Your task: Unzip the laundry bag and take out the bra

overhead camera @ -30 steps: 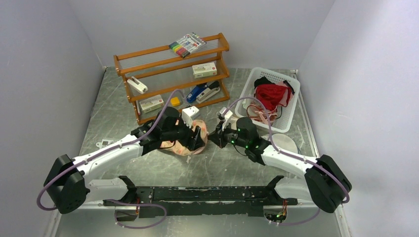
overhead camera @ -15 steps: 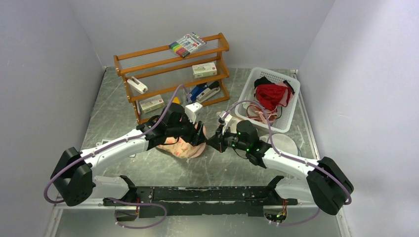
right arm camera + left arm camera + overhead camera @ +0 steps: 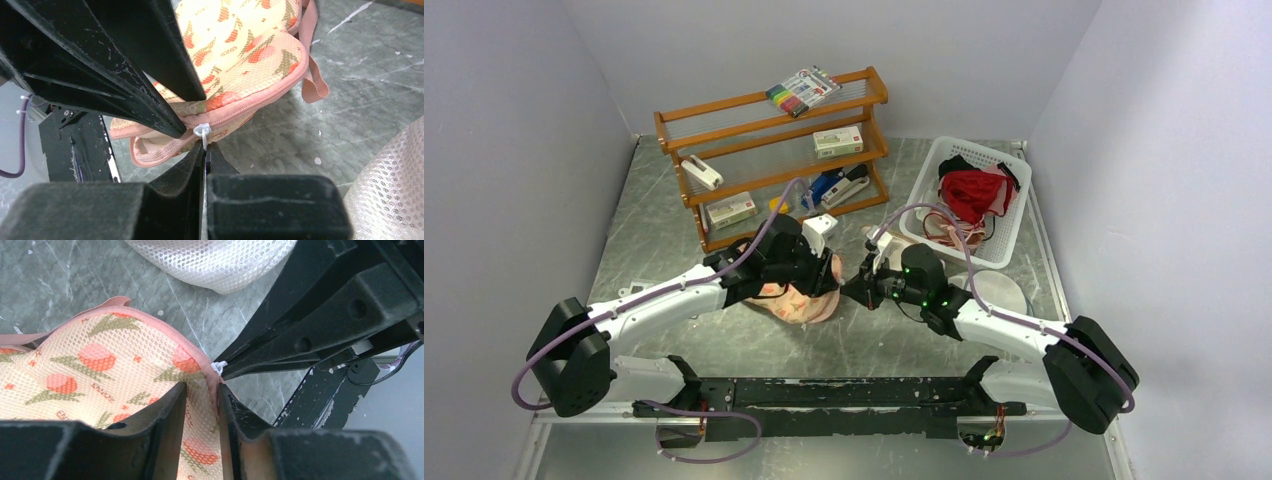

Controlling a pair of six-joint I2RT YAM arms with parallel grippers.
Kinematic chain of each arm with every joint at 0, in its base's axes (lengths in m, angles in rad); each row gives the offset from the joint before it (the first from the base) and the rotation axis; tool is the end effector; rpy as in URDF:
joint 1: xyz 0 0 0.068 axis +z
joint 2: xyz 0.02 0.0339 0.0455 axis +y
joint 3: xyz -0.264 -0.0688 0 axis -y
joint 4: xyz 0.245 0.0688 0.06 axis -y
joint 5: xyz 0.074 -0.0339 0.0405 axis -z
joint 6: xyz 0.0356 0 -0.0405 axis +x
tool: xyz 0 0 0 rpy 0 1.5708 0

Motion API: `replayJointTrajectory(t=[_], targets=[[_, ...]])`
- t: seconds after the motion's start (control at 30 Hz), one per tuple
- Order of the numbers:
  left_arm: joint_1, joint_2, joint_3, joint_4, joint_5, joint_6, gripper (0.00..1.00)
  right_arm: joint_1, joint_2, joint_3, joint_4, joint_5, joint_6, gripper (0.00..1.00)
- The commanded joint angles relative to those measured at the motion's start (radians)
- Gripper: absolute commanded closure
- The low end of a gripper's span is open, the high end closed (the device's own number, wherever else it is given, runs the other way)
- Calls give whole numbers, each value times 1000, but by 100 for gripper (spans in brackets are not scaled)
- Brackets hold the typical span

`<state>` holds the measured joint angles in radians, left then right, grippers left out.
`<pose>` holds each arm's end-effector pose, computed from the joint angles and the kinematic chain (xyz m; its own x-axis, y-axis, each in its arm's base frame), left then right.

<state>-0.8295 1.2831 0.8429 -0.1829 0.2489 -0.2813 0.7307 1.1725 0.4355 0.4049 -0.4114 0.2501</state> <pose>0.1829 -0.2128 0.2532 -0.6145 0.2728 -0.7402 0.7071 0.6065 -0.3635 0.1693 0.1709 0.2018 -0.4563 -0.1043 -0.8837 -0.8054 0.4707 0.3603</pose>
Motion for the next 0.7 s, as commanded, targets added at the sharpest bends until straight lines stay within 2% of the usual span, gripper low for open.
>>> replayJointTrajectory(t=[0.0, 0.07, 0.27, 0.3, 0.33, 0.5, 0.67], targets=[[-21, -4, 15, -28, 14, 5, 65, 4, 15, 32, 6, 28, -2, 100], [-23, -5, 17, -32, 21, 11, 73, 4, 15, 29, 8, 50, 2, 100], [-33, -11, 26, -55, 13, 33, 82, 4, 41, 62, -28, 82, -6, 100], [-36, -12, 29, -59, 6, 37, 90, 3, 49, 72, -50, 99, -10, 100], [-38, -14, 29, -62, 5, 40, 93, 2, 53, 79, -63, 124, -14, 100], [-46, -17, 29, -63, 15, 52, 93, -23, 69, 77, -14, 161, 1, 100], [-62, -19, 33, -73, 21, 56, 93, -64, 182, 126, 64, 120, 11, 100]])
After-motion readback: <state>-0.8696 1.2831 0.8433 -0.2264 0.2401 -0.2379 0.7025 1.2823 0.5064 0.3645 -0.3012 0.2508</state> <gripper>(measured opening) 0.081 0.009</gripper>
